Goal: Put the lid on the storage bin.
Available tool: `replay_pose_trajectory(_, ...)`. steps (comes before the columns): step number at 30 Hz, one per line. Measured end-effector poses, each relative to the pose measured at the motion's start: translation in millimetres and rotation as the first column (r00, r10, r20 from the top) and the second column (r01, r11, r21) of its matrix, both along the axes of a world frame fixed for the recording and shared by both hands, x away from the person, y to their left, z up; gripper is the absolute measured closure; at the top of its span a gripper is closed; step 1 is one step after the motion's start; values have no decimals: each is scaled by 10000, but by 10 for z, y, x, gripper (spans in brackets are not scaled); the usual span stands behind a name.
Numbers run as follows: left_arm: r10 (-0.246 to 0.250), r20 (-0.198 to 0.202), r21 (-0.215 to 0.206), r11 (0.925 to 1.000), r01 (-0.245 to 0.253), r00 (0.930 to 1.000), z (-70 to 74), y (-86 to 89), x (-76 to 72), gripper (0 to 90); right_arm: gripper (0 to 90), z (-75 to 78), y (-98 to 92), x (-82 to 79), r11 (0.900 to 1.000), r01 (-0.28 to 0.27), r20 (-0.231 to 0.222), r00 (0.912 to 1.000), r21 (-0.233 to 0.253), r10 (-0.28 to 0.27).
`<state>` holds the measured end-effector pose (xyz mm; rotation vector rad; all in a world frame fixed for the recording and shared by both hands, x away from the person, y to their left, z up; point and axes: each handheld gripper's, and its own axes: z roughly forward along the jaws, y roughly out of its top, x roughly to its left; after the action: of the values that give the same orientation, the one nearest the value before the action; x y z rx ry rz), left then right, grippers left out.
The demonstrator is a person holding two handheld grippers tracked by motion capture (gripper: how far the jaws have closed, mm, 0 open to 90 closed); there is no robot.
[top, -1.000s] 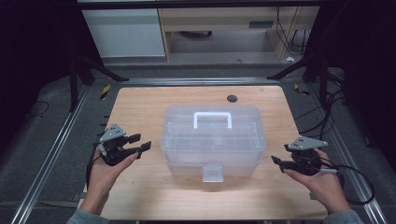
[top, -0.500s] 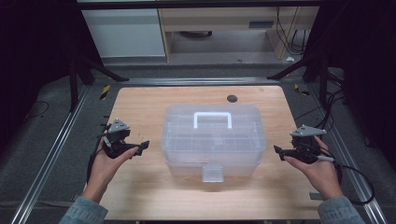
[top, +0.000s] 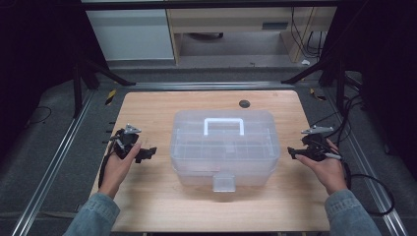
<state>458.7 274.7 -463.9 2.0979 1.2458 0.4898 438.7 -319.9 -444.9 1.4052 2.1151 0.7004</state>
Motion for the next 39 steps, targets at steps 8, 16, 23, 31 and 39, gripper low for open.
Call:
replay_pose_trajectory(8, 802, -239, 34, 9968, -801, 9965, -193, 51, 192, 58, 210, -176, -102, 273, 9987, 506, -176, 9986, 76, -504)
replay_pose_trajectory(16, 1462, -42, 133, 9892, -1461, 9892, -315, 108, 307, 57, 203, -259, -105, 475, 9937, 936, 321, 9949, 622, -958)
replay_pose_trajectory(23, 1522, -39, 155, 9882, -1521, 9883, -397, 98, 344, 55, 188, -341, -104, 567, 9867, 1350, 489, 9890, 901, -1398)
replay_pose_trajectory(31, 1483, -50, 206, 9888, -1481, 9889, -460, 79, 369, 52, 173, -425, -68, 606, 9857, 1444, 401, 9881, 871, -1483)
replay_pose_trajectory(39, 1481, 119, -45, 9890, -1481, 9889, -499, 66, 370, 23, 142, -528, -3, 630, 9827, 1611, 326, 9858, 912, -1647)
